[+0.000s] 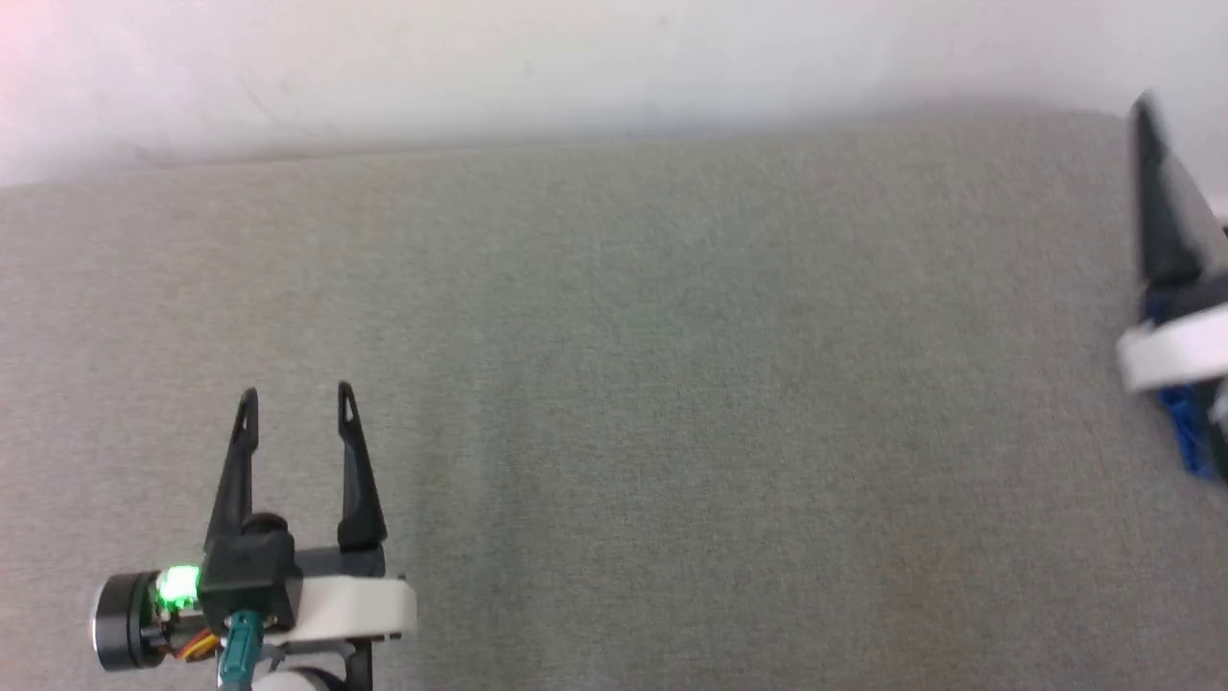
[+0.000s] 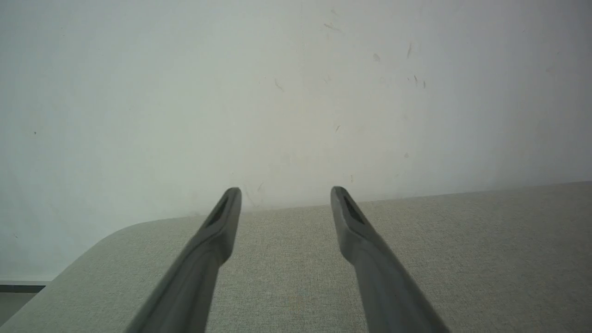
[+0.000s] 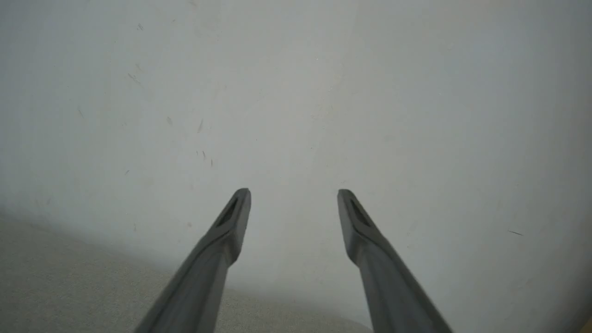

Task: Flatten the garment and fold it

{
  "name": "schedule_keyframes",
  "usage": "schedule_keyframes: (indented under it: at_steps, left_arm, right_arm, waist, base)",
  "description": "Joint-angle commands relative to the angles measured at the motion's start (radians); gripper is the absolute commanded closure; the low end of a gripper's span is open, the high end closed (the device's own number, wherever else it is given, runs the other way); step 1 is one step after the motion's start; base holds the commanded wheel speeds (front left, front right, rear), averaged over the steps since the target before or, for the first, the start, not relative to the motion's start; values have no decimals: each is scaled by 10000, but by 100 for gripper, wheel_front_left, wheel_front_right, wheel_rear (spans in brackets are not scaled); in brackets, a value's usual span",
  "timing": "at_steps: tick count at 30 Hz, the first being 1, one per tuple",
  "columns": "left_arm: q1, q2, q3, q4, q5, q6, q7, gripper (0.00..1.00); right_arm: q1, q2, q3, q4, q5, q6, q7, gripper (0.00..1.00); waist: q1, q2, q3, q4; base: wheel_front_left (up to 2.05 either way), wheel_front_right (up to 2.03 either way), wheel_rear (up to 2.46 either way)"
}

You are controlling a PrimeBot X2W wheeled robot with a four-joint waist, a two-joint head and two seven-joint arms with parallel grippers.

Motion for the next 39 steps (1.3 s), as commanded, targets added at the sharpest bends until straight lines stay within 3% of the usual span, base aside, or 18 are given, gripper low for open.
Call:
schedule_keyframes:
  at_steps: [1,11,23,24,39]
  left_arm:
    - [203,-39,47,72,-4,-126,-47,0]
    - [721,-240,238,515,50,-815,-47,0]
    - [1170,-453,451,755,157,-1412,-47,0]
    - [1023,-404,413,721,108,-1378,2,100]
    - [945,-478,470,745,145,-1517,226,100]
  right_arm:
    - [533,348,-93,-310,-117,-19,-45,0]
    - [3605,2313,-542,-1552,-228,-19,-46,0]
    - [5122,3092,-593,-1939,-526,-19,-47,0]
    - [5065,3074,-575,-1902,-490,0,2,100]
    - [5043,3108,-526,-1912,-581,0,226,100]
  waist:
    - [2,0,-598,475]
    - [2,0,-1209,610]
    - [2,0,-1695,634]
    - [2,0,-1676,634]
    - [3,0,-1673,612]
  base:
    - [0,0,0]
    - [0,0,0]
    - [0,0,0]
    - [0,0,0]
    - [0,0,0]
